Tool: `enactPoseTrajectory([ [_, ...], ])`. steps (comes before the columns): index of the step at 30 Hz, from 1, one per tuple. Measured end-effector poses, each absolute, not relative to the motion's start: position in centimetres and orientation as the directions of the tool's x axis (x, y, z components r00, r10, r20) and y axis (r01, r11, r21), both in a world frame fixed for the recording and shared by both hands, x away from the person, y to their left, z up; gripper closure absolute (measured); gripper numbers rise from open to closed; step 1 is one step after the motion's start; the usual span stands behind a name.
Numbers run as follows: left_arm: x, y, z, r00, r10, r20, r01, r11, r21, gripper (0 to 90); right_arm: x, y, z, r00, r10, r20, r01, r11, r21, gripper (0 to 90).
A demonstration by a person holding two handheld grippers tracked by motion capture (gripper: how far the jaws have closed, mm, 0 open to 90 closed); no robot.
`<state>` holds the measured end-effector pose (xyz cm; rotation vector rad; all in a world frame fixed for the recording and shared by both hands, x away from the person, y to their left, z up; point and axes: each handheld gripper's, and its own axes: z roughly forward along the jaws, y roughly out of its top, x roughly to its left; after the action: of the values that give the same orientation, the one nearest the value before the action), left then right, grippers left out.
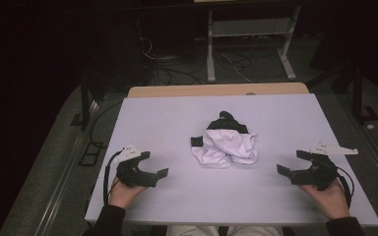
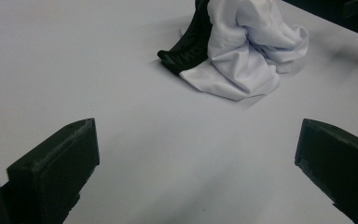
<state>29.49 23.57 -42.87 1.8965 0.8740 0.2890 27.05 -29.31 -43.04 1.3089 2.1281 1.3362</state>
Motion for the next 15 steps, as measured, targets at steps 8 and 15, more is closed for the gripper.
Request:
enactPoseTrajectory([
  [8, 29.50, 23.57, -42.88, 0.712, 0.681, -0.169, 0.448, -0.255, 0.857, 0.0, 27.05, -29.25, -42.97, -0.543, 0.817, 0.196, 0.530, 0.152, 0.834, 0.0],
  [15, 29.53, 23.60, -42.88, 0.712, 0.682, -0.168, 0.447, -0.256, 0.857, 0.0, 27.07, -29.24, -42.95, -0.547, 0.814, 0.198, 0.532, 0.155, 0.832, 0.0],
])
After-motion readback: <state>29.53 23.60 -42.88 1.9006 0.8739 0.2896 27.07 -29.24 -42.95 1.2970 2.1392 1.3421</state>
